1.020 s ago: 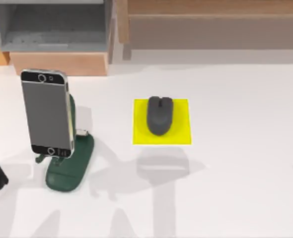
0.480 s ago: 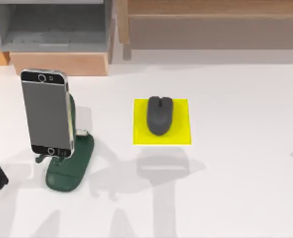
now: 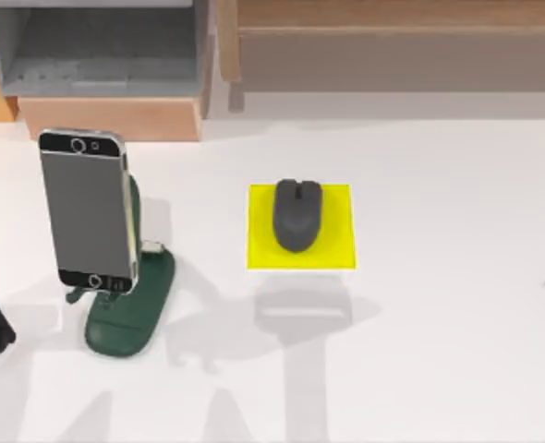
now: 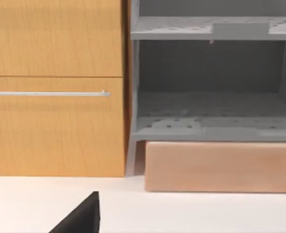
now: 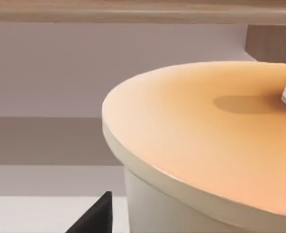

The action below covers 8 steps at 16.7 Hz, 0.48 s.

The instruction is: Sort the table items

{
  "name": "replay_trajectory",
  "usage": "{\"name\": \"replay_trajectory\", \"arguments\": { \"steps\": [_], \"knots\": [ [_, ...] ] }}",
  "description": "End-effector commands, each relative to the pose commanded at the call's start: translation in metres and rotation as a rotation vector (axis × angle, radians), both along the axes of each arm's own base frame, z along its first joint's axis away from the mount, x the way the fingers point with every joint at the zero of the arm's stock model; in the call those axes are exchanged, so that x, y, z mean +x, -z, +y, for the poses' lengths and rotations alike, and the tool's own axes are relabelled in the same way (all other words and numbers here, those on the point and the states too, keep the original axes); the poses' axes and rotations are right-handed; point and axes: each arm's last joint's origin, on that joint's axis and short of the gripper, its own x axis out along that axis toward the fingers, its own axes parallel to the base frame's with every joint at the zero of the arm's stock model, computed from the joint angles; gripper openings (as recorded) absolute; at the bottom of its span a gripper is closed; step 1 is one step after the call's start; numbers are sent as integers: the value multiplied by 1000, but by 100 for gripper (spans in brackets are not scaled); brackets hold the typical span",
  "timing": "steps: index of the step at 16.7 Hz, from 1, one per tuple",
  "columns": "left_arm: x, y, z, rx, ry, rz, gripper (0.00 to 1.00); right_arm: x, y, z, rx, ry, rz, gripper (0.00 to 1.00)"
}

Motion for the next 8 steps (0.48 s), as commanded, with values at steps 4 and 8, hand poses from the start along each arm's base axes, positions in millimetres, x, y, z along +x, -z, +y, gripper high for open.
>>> {"name": "replay_trajectory", "arguments": {
  "steps": [4, 8],
  "knots": [
    [0, 0, 0, 0, 0, 0, 100, 0, 0, 0, 0, 0, 0, 47],
    [0, 0, 0, 0, 0, 0, 100, 0, 0, 0, 0, 0, 0, 17]
  ]
}}
